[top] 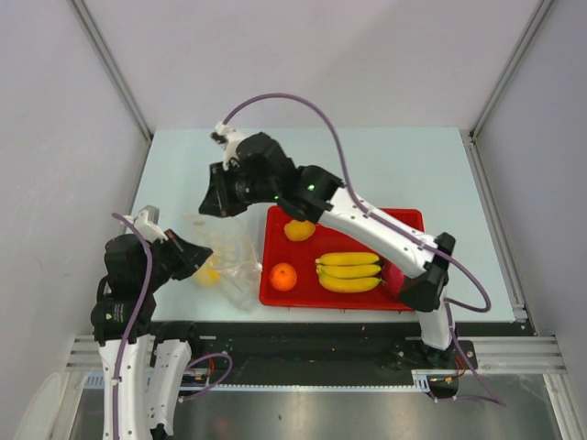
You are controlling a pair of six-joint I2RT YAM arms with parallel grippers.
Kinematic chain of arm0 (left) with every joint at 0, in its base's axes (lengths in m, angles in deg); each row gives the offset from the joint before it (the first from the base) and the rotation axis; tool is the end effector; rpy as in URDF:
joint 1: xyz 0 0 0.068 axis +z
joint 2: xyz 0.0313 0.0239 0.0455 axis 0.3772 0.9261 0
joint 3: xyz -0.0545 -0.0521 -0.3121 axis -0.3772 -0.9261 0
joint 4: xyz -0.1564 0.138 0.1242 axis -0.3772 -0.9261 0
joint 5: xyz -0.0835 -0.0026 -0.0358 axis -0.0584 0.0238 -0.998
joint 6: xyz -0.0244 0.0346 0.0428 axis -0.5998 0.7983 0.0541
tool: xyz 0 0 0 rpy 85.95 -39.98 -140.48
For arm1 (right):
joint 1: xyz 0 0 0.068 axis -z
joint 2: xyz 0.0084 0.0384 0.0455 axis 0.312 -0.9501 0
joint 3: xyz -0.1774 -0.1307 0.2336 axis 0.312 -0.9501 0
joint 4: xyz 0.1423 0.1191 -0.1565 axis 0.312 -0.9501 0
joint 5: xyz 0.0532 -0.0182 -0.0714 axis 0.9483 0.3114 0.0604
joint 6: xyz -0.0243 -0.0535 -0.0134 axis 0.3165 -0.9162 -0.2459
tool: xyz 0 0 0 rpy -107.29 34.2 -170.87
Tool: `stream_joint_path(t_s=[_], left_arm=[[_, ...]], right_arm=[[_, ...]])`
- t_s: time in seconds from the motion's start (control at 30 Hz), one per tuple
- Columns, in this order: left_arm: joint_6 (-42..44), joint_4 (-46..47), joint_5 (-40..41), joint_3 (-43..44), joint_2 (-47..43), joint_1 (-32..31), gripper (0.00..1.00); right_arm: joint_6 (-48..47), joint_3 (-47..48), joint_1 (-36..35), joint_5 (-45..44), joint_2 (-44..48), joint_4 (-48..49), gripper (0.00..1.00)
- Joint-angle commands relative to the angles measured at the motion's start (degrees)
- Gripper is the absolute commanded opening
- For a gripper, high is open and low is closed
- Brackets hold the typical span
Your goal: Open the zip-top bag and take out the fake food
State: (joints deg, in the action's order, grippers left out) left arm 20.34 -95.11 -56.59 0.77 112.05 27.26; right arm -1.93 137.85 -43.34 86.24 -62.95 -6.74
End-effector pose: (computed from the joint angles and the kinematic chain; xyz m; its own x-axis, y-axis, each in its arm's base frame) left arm 0.0299 -0.0167 0.3407 -0.5784 -0.5238 -0.6254 -0.0091 0.7707 -0.6371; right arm 0.2031 0.3911 0.4946 -0.6028 -0.0820 -0.7937 -0.7453 0.4130 0.5234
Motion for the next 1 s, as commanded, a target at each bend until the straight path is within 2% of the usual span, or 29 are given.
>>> stream_joint_path(t_s=[0.0, 0.5, 0.97], left_arm=[[0.79, 0.2, -0.83, 2.12, -0.44, -0.09, 0.0], [-2.98, 4.94, -1.44, -0.16, 0.62, -0.09, 0.0], [-5.01, 9.16, -3.99, -3.42, 2.73, -0.01, 0.0]], right_arm=[[4.87, 1.35, -0.89, 3.03, -5.53, 1.12, 0.17], [5.58, -9.02, -2.38, -1.45, -12.13, 6.03, 0.19], [8.56, -8.49, -1.59, -3.64, -20.22, 10.96, 0.34]])
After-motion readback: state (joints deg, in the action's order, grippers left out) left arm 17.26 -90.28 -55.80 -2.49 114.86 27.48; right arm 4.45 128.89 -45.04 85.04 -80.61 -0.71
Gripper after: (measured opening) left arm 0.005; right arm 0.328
